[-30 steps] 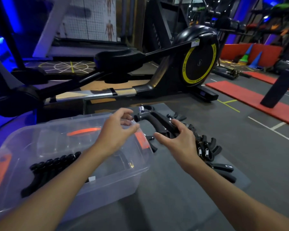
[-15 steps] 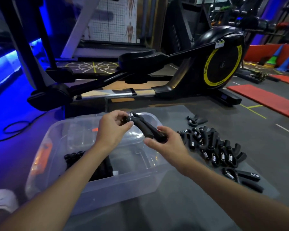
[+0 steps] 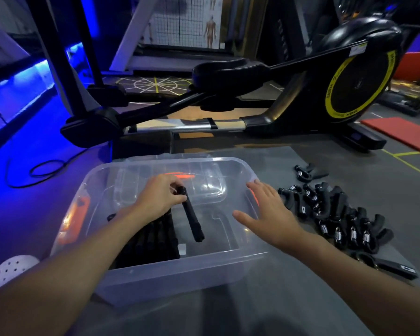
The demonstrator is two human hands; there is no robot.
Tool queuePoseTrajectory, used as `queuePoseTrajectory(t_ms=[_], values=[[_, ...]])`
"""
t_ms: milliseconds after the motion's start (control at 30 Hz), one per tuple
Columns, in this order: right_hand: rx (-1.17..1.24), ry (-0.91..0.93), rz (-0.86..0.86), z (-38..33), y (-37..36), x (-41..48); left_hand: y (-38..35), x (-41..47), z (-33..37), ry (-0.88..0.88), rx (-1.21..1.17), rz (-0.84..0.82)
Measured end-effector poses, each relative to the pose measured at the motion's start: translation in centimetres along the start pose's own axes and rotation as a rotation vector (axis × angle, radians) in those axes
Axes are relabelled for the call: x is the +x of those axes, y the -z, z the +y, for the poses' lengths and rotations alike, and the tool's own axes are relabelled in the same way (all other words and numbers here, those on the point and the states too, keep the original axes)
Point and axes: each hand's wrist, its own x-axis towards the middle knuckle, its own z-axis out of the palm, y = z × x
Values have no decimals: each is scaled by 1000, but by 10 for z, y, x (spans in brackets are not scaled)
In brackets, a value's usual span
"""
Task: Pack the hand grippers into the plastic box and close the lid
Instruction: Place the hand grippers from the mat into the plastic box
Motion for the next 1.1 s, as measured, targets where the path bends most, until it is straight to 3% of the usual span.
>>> queuePoseTrajectory(t_ms=[500, 900, 1100], values=[[-4, 24, 37, 2, -3, 1, -17, 9, -44, 49, 318, -281], [3, 46, 64, 5, -5, 2, -21, 4, -52, 80, 313, -290], [18, 54, 69, 5, -6, 2, -13, 5, -39, 61, 243, -217]])
